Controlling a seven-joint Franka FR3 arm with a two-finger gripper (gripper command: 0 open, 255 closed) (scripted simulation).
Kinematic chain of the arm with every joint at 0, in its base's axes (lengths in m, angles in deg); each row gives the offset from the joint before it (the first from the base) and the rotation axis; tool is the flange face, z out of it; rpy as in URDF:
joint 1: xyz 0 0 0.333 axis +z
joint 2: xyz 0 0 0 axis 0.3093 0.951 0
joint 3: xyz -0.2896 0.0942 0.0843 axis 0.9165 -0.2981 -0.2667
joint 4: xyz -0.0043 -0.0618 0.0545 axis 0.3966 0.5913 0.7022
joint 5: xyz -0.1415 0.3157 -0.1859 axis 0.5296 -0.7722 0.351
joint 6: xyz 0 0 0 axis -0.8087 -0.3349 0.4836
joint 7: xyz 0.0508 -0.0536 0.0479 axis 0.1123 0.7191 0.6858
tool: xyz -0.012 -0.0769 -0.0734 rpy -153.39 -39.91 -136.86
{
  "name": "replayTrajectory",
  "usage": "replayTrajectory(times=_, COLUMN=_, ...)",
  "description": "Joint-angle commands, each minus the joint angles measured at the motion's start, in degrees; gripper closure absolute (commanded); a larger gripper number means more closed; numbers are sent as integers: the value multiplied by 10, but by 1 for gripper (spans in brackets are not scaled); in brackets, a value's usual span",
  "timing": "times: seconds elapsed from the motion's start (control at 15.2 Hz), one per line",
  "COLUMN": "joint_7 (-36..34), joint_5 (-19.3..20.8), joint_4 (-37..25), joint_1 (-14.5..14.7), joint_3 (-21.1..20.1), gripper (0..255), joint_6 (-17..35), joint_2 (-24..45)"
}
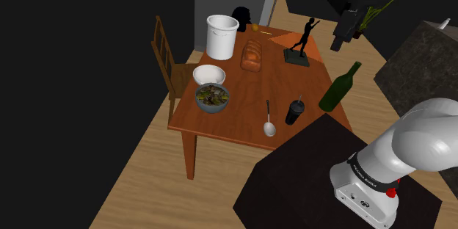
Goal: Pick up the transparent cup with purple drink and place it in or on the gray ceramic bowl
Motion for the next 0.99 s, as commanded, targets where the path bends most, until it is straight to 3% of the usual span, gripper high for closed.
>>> replayTrajectory(times=0.0, joint_7=0, joint_5=0, joint_4=0, joint_1=0, joint_3=0, gripper=0, joint_6=0, joint_2=0)
replayTrajectory(times=0.46, joint_7=-14, joint_5=23, joint_4=126, joint_1=-27, joint_3=13, gripper=0, joint_6=155, joint_2=4)
replayTrajectory(times=0.92, joint_7=-33, joint_5=51, joint_4=218, joint_1=-62, joint_3=30, gripper=0, joint_6=330, joint_2=63)
